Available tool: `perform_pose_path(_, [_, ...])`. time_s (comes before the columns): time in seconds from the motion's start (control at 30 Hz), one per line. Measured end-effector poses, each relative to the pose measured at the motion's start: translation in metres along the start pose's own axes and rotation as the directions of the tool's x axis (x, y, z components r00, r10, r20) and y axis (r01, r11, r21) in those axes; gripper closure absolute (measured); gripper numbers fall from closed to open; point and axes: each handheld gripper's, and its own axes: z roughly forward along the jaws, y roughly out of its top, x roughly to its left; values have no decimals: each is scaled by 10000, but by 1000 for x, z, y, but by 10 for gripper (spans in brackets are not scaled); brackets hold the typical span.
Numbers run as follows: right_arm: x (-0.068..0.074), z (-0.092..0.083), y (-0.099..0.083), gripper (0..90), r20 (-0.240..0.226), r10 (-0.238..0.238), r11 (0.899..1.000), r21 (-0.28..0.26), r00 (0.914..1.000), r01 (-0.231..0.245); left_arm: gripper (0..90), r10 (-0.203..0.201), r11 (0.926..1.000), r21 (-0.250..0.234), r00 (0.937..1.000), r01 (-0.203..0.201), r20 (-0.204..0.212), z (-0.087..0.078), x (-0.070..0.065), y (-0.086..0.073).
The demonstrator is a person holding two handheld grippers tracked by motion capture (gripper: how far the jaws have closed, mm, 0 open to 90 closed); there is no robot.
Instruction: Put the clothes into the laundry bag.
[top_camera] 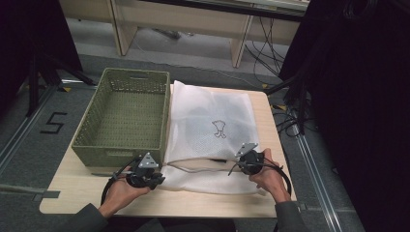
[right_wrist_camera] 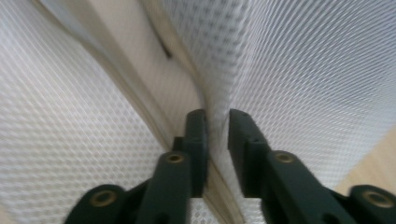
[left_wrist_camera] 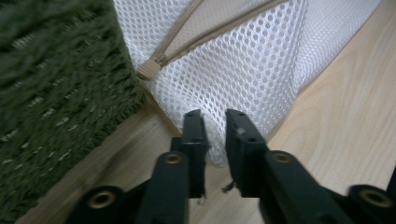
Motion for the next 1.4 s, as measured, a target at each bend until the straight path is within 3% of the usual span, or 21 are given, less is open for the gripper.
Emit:
perform_pose_path(0.03, [1, -5, 1, 653, 192, 82, 9986, -533, 9998, -71, 732, -131, 9999, -58, 9999, 132, 43, -2, -1, 0])
perform_pose_path(0.1, [5, -14, 7, 626, -101, -291, 9876, -1545, 9995, 272, 685, 28, 9999, -166, 10000, -28, 40, -8, -1, 1])
perform_pose_path(0.17, [14, -19, 12, 583, -131, -113, 9764, -2158, 9999, 82, 615, -55, 9997, -222, 9999, 57, 91, -13, -2, 2])
perform_pose_path(0.33, [31, -19, 29, 521, 129, -647, 9572, -2818, 9978, 657, 521, -336, 9985, -423, 9992, 344, 194, -31, -3, -2])
perform_pose_path(0.53, [49, -3, 41, 500, 1133, -693, 9595, -2643, 9911, 973, 459, -163, 9999, -33, 9998, 163, -62, -44, 5, -16])
perform_pose_path(0.57, [49, -1, 44, 533, 1320, -746, 9600, -2587, 9884, 1070, 452, -153, 9999, 8, 9998, 153, -97, -46, 6, -18])
perform_pose_path(0.6, [50, 0, 46, 649, 1658, -840, 9591, -2541, 9826, 1249, 450, -341, 9994, 47, 9994, 341, -71, -47, 5, -21])
perform_pose_path(0.63, [49, 0, 48, 759, 1727, -1505, 9489, -2510, 9734, 1912, 453, -289, 9995, 112, 9996, 289, -10, -48, 5, -21])
perform_pose_path(0.7, [51, -3, 50, 851, 1669, -1431, 9508, -2503, 9755, 1823, 453, -90, 9998, 156, 9999, 91, -60, -50, 7, -23])
perform_pose_path(0.73, [51, -4, 51, 861, 1600, -1426, 9512, -2508, 9768, 1800, 453, -119, 9998, 151, 9999, 120, -61, -51, 7, -23])
perform_pose_path(0.83, [51, 2, 48, 870, 499, -1160, 9642, -2343, 9920, 1246, 453, -211, 9997, 142, 9997, 212, -84, -52, 9, -24])
perform_pose_path(0.9, [52, 19, 45, 871, -29, -1722, 9689, -1808, 9850, 1689, 454, -257, 9996, 143, 9995, 259, -161, -51, 10, -24])
perform_pose_path(0.93, [55, 28, 43, 871, -362, -1558, 9794, -1356, 9871, 1496, 454, -203, 9996, 168, 9997, 206, -160, -51, 11, -24])
perform_pose_path(0.97, [55, 37, 42, 871, -417, -1813, 9780, -1125, 9825, 1757, 454, -271, 9995, 166, 9995, 274, -159, -50, 12, -24])
perform_pose_path(1.0, [54, 43, 41, 871, -533, -1806, 9802, -927, 9821, 1752, 454, -342, 9993, 155, 9993, 344, -139, -50, 12, -24])
perform_pose_path(1.03, [54, 45, 41, 870, -635, -1382, 9878, -806, 9884, 1329, 454, -208, 9997, 148, 9996, 211, -170, -51, 13, -24])
perform_pose_path(1.13, [48, 45, 43, 823, -789, -1322, 9870, -1020, 9881, 1239, 445, -340, 9993, 167, 9991, 345, -253, -51, 15, -25])
perform_pose_path(1.23, [49, 39, 41, 698, -884, -626, 9931, -1047, 9941, 532, 416, -523, 9986, 72, 9984, 524, -202, -53, 18, -26])
perform_pose_path(1.3, [48, 31, 40, 630, -1359, -362, 9926, -1199, 9901, 198, 400, -508, 9987, -24, 9984, 508, -260, -56, 20, -26])
perform_pose_path(1.33, [47, 25, 39, 595, -1140, -275, 9890, -1477, 9931, 104, 391, -547, 9985, -68, 9982, 546, -235, -58, 21, -27])
perform_pose_path(1.4, [45, 12, 35, 559, -1507, 51, 9798, -1968, 9886, -350, 379, -818, 9965, -182, 9962, 812, -299, -60, 22, -29])
